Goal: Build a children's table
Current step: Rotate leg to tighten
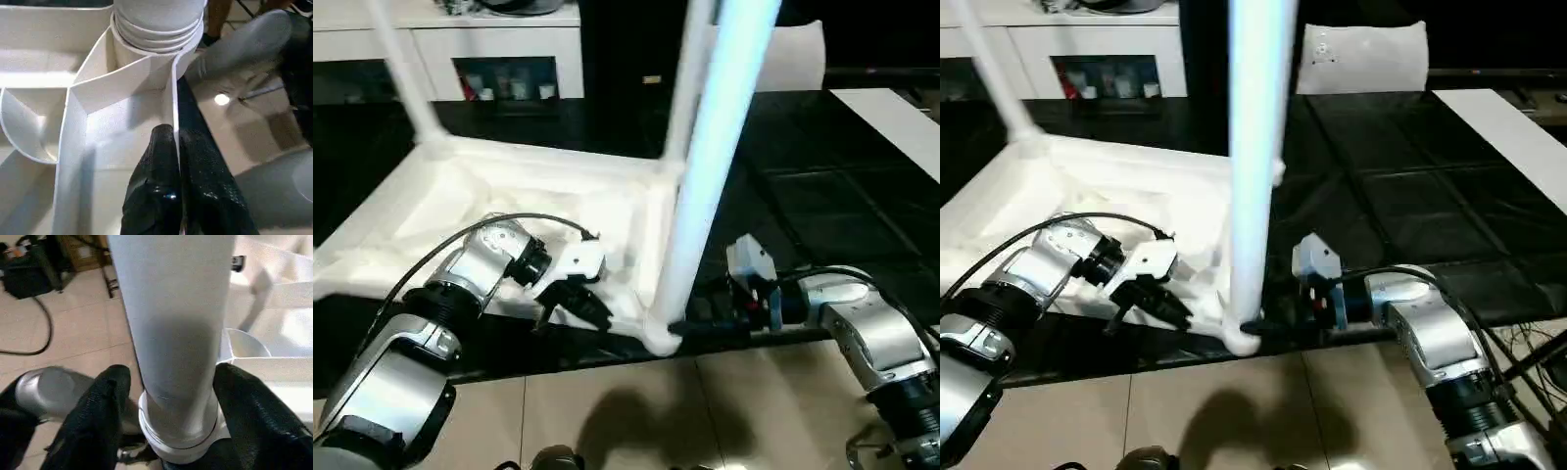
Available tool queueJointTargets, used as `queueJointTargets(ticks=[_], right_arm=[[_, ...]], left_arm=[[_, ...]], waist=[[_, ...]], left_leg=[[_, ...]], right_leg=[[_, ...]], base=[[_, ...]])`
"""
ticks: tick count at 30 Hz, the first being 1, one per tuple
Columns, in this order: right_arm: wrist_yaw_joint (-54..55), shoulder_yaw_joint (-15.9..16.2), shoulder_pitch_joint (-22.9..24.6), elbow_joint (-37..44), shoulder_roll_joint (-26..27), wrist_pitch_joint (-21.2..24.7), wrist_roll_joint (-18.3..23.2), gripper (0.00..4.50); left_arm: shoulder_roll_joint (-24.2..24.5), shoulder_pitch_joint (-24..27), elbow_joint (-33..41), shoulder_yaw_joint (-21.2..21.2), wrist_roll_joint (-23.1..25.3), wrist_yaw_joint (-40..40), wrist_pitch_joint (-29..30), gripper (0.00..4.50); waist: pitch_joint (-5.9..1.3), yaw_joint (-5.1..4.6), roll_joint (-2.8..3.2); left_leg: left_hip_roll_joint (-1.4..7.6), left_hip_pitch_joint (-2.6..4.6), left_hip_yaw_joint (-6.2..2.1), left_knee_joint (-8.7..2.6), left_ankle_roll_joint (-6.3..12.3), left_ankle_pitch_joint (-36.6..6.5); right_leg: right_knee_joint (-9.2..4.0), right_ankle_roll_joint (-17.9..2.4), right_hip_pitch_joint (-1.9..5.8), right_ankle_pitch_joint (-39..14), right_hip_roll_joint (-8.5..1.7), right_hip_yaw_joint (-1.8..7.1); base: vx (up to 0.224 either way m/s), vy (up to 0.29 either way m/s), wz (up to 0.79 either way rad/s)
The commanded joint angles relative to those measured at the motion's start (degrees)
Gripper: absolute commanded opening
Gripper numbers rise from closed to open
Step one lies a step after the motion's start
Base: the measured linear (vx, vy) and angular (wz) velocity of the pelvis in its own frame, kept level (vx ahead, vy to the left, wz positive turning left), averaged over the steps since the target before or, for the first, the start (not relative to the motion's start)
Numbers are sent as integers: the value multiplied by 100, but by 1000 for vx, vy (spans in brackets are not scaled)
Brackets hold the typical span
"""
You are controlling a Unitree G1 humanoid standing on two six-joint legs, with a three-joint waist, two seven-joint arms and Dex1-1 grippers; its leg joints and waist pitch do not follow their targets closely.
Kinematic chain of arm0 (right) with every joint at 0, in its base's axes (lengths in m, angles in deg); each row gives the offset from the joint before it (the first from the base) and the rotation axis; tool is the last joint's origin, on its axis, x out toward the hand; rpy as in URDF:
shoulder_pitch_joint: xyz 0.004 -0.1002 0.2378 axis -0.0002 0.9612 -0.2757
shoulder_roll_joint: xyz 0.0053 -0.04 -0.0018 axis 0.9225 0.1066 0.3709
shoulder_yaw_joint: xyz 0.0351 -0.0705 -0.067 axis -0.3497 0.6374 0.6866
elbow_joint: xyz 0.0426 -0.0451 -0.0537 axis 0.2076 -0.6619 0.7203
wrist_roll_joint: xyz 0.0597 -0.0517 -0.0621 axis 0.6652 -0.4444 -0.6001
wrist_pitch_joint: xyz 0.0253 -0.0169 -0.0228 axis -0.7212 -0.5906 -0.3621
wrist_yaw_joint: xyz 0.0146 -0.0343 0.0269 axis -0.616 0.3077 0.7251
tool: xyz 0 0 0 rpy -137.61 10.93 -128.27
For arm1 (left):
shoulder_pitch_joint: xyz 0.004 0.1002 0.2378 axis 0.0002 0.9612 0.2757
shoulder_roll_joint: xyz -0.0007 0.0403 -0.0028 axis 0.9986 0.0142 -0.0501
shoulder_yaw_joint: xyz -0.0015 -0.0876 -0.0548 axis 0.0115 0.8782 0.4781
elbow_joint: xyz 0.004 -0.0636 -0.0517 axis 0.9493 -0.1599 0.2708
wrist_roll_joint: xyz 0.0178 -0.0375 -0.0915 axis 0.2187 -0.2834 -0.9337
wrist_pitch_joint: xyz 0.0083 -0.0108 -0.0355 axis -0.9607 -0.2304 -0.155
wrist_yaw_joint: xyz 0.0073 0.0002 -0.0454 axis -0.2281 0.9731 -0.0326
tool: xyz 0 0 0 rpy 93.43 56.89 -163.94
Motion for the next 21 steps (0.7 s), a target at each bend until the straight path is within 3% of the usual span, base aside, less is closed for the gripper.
queueJointTargets(ticks=[1,5,9,11,15,19,20,21], right_arm=[[-333,223,-63,50,15,45,103,239],[-425,252,-78,32,57,109,128,217],[-441,267,-13,114,84,230,227,193],[-380,227,96,234,92,355,323,191],[79,25,411,501,207,571,431,190],[677,-200,589,624,465,668,441,190],[973,-305,666,673,603,685,429,190],[1419,-408,733,688,800,656,315,190]], left_arm=[[-78,-253,200,-104,-177,-27,-118,0],[-110,-293,153,-89,-158,-27,-134,0],[-121,-289,127,-20,-179,-27,-91,0],[-167,-249,119,124,-210,-6,31,0],[-272,-118,129,358,-282,467,352,0],[-351,-40,171,448,-231,1057,614,0],[-395,-8,201,498,-212,1330,751,0],[-476,32,271,577,-228,1621,937,0]], waist=[[-437,-31,-6],[-443,-13,-24],[-442,-9,2],[-446,3,24],[-456,33,6],[-414,10,4],[-416,-2,-12],[-405,-30,50]], left_leg=[[368,76,-96,-384,330,-899],[358,63,-97,-381,304,-835],[356,65,-97,-380,295,-843],[360,70,-103,-380,277,-849],[369,66,-99,-379,282,-773],[341,86,-110,-402,172,-1042],[323,78,-114,-408,126,-1063],[335,112,-120,-422,78,-1179]], right_leg=[[-471,-906,335,-1649,-591,374],[-477,-819,342,-1711,-586,372],[-492,-792,335,-1747,-581,367],[-484,-800,337,-1742,-584,368],[-467,-842,336,-1521,-583,377],[-546,-719,320,-2080,-601,355],[-570,-592,343,-2330,-602,346],[-616,-546,301,-2484,-598,346]], base=[[0,0,0],[0,0,0],[0,0,0],[0,0,0],[0,0,0],[0,0,0],[0,0,0],[0,0,0]])
